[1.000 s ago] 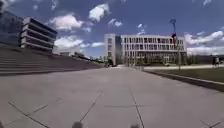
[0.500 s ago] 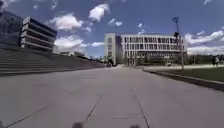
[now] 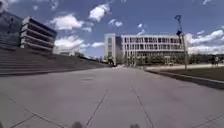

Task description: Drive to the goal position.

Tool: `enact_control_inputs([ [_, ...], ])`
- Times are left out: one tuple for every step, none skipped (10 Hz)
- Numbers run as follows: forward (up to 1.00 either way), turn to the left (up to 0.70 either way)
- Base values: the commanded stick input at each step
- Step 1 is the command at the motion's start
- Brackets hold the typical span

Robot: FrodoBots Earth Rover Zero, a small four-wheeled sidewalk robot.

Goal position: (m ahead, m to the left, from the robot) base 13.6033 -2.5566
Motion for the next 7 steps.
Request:
enact_control_inputs([
  [0.70, 0.00],
  [0.70, 0.00],
  [0.70, 0.00],
  [0.70, 0.00],
  [0.70, 0.00],
  [0.70, 0.00],
  [0.70, -0.32],
])
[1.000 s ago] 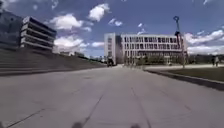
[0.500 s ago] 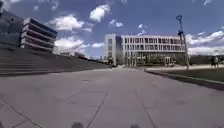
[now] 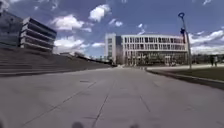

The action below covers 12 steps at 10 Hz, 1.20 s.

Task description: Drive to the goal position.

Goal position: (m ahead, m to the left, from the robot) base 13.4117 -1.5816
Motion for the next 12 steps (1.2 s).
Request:
enact_control_inputs([
  [0.70, -0.30],
  [0.70, -0.26],
  [0.70, -0.21],
  [0.70, 0.00],
  [0.70, 0.00],
  [0.70, 0.00],
  [0.70, 0.00],
  [0.70, 0.00],
  [0.70, 0.00],
  [0.70, 0.00],
  [0.70, 0.00],
  [0.70, 0.00],
])
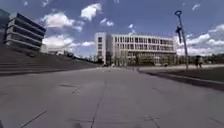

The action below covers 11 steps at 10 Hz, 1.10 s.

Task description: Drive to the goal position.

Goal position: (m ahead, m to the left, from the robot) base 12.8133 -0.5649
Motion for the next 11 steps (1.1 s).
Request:
enact_control_inputs([
  [0.70, 0.00],
  [0.70, 0.00],
  [0.70, 0.00],
  [0.70, 0.00],
  [0.70, 0.00],
  [0.70, 0.00],
  [0.70, 0.00],
  [0.70, 0.00],
  [0.70, 0.00],
  [0.70, 0.00],
  [0.70, 0.00],
])
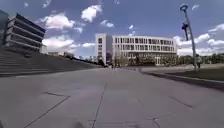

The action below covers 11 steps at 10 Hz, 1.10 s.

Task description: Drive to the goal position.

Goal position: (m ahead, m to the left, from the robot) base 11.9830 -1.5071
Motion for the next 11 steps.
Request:
enact_control_inputs([
  [0.70, 0.00],
  [0.70, 0.00],
  [0.70, 0.00],
  [0.70, 0.00],
  [0.70, 0.00],
  [0.70, 0.00],
  [0.70, 0.00],
  [0.70, 0.00],
  [0.70, 0.00],
  [0.70, 0.00],
  [0.70, 0.00],
])
